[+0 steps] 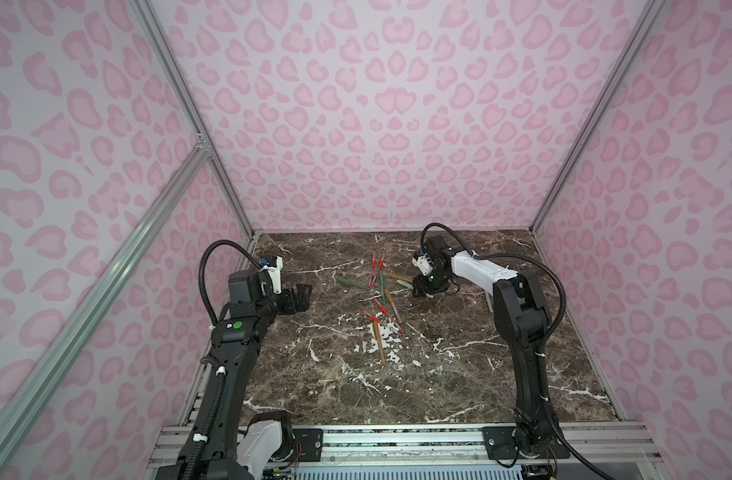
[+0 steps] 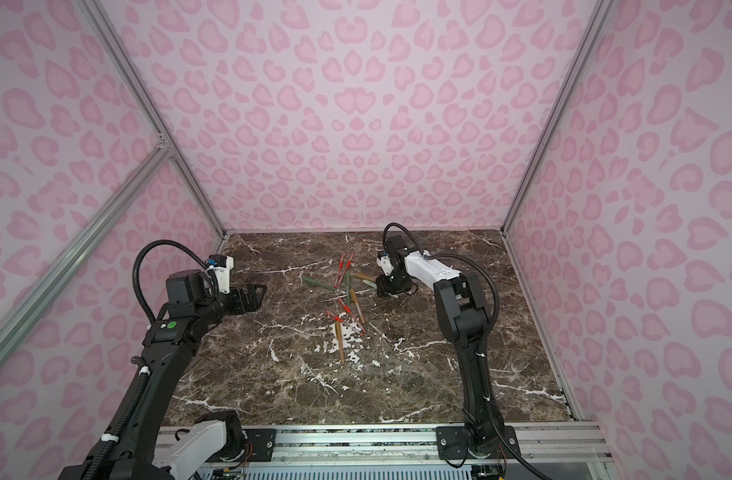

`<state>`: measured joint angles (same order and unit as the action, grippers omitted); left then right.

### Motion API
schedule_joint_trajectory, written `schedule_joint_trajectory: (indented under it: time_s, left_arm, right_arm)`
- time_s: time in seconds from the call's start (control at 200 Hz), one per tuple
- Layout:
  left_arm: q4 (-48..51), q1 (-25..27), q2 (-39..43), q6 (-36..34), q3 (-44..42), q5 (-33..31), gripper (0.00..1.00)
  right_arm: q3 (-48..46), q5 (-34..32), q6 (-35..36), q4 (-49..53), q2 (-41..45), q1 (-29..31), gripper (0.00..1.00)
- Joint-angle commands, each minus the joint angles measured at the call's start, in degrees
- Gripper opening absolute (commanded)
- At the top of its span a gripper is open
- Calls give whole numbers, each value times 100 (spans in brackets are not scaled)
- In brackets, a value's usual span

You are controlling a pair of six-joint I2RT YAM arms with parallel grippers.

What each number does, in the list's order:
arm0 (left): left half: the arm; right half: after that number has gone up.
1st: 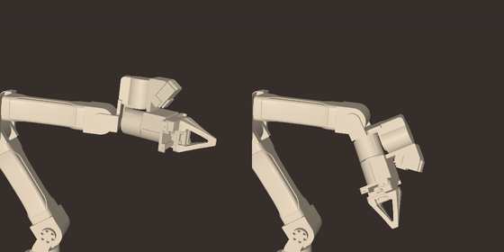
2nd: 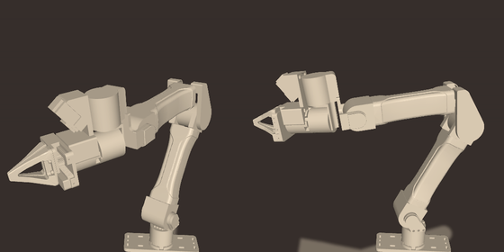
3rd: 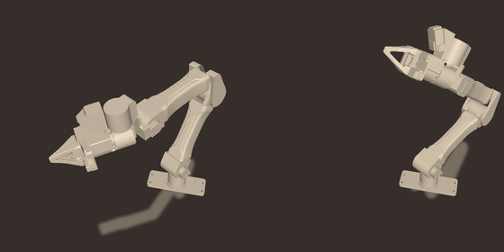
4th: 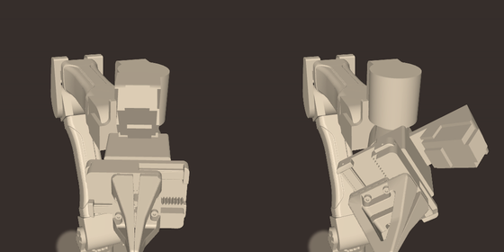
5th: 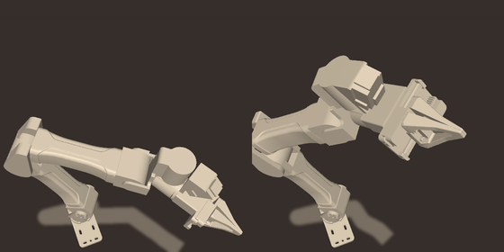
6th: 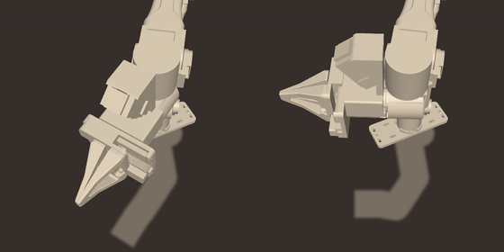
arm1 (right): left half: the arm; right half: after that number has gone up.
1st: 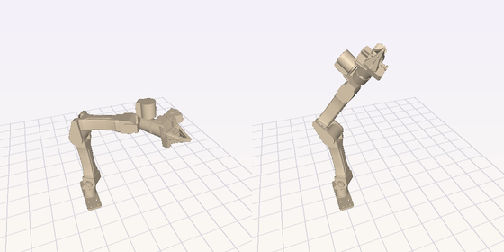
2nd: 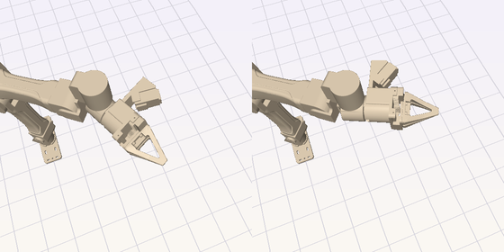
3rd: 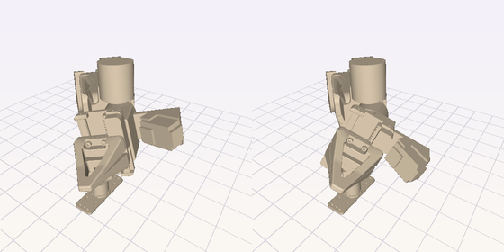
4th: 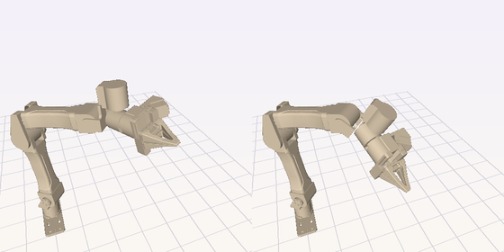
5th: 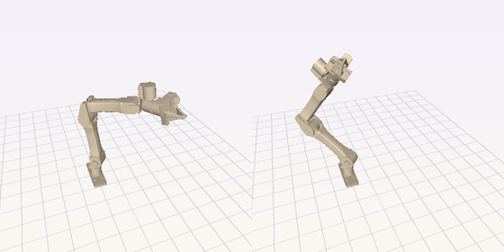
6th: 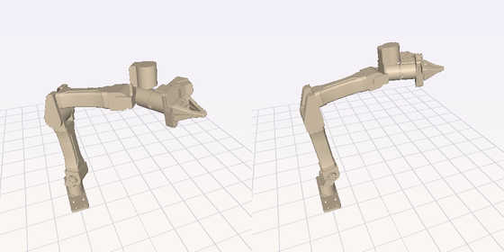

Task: Open the pen caps
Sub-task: 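Reach the right gripper to a second mint-green pen and grasp it, then lift the second pen toward the left gripper while the left gripper grasps its cap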

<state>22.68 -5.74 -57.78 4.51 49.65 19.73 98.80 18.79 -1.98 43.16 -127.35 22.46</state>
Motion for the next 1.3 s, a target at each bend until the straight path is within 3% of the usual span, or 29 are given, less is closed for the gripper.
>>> schedule_joint_trajectory:
  time_s: [0.0,0.665,1.0,1.295]
  left_arm:
    - [-80,-6,-5,-4,33,40,98]
    - [-117,-15,70,-22,-25,70,98]
    - [-118,-20,43,21,9,22,98]
    - [-189,-18,71,76,-19,505,98]
  right_arm:
    - [-266,-170,-72,175,22,141,57]
    - [737,-712,-234,764,-773,369,30]
    - [14,-823,-277,496,-420,473,17]
    - [-1025,-671,-463,-29,383,582,8]
